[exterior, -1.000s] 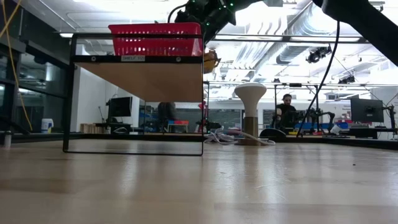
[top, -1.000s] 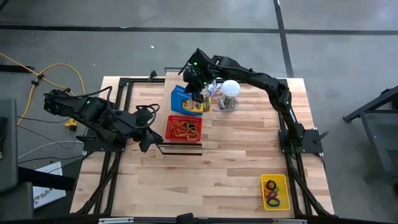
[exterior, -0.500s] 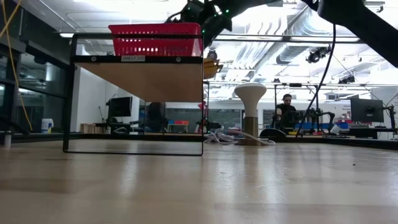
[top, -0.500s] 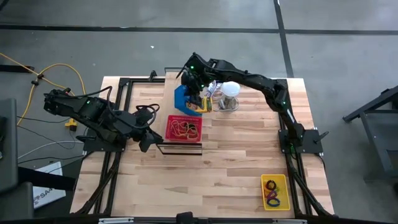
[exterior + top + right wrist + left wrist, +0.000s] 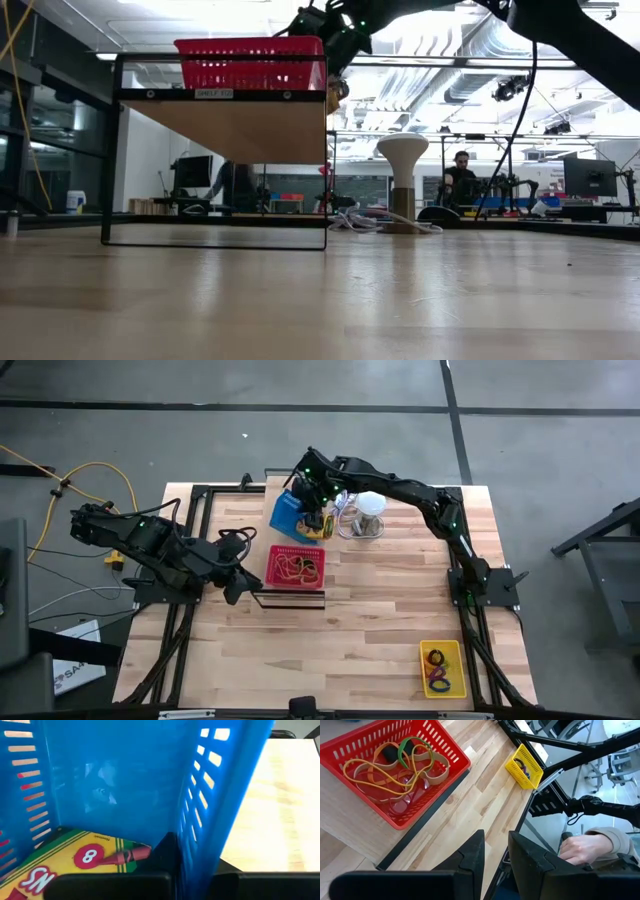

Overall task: Pick & Place Office Desk Supplies
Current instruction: Put the blue bin on the shelf

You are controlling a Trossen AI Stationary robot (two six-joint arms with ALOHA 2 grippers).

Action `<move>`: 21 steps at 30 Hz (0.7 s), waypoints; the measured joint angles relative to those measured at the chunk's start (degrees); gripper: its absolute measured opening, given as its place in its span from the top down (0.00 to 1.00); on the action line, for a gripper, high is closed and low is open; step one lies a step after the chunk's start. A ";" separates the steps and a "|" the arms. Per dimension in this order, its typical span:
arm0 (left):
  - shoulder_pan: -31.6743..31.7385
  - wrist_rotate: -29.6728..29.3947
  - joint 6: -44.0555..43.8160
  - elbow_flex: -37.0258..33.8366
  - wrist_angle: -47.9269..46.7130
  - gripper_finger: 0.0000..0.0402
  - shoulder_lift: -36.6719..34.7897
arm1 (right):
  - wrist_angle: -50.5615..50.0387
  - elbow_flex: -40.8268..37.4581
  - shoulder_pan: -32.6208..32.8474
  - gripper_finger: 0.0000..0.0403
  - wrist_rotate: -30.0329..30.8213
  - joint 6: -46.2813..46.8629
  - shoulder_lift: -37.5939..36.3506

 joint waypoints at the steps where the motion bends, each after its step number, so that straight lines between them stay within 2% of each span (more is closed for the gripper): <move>1: 0.01 0.00 0.00 0.00 0.00 0.79 0.00 | -0.91 0.44 0.00 0.99 0.24 -0.17 0.01; 7: 0.00 0.00 0.00 0.00 -0.02 0.79 -0.02 | -6.89 4.84 0.04 0.99 2.51 -1.52 0.13; 12: 0.01 0.00 0.00 0.00 -0.02 0.79 0.00 | -10.73 7.95 0.00 0.99 1.71 -2.06 0.13; 21: 0.01 0.00 0.00 0.00 -0.02 0.79 0.00 | -11.89 8.11 0.02 0.99 1.08 -2.36 0.13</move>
